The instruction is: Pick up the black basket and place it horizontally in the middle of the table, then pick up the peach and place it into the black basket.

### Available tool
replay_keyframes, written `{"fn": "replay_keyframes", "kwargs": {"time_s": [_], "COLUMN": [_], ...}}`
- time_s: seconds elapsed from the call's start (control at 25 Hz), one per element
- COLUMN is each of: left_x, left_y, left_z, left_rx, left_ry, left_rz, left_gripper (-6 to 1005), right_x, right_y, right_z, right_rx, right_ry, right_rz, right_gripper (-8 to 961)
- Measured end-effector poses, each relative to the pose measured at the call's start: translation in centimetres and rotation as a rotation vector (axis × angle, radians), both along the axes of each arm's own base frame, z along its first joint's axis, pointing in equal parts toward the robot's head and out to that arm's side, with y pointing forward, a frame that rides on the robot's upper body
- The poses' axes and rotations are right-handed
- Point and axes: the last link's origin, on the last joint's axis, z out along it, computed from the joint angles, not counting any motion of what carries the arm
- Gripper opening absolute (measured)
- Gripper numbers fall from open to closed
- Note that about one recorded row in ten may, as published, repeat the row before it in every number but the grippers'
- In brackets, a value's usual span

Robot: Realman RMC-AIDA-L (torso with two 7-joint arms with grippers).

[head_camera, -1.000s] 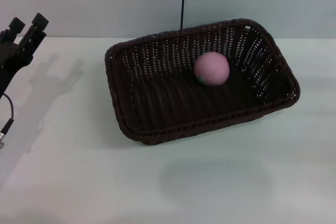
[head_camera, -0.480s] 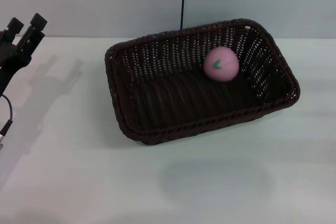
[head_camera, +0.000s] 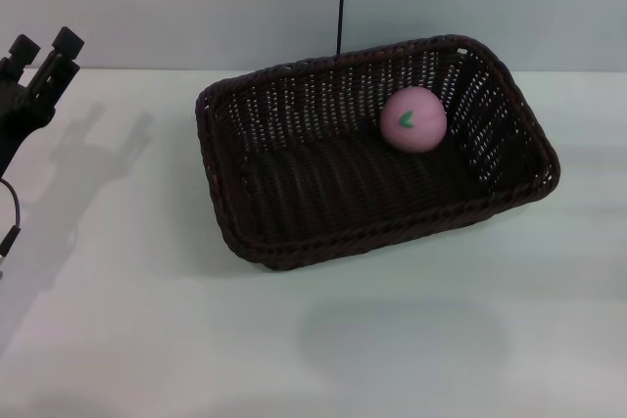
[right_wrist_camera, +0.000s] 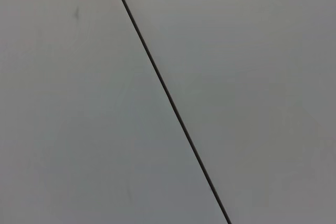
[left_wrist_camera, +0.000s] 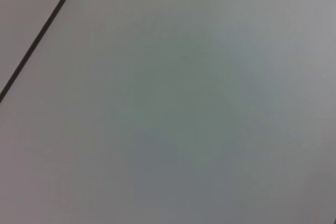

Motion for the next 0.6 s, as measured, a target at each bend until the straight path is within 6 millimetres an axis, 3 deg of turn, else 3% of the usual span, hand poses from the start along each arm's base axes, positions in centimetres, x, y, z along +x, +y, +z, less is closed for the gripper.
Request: {"fn": "replay_keyframes", "kwargs": {"time_s": [0.6], "left_x": [0.02], "left_y": [0.09], "left_z": [0.17], "left_rx": [0.011], "left_ry": [0.0], "left_rz": [0.0], "left_gripper": [777], "right_x": [-0.06], "right_y": [0.19], "right_z": [-0.38], "right_rx": [-0.007], "right_ry": [-0.009], "right_rz": [-0.009], "right_gripper": [509]}}
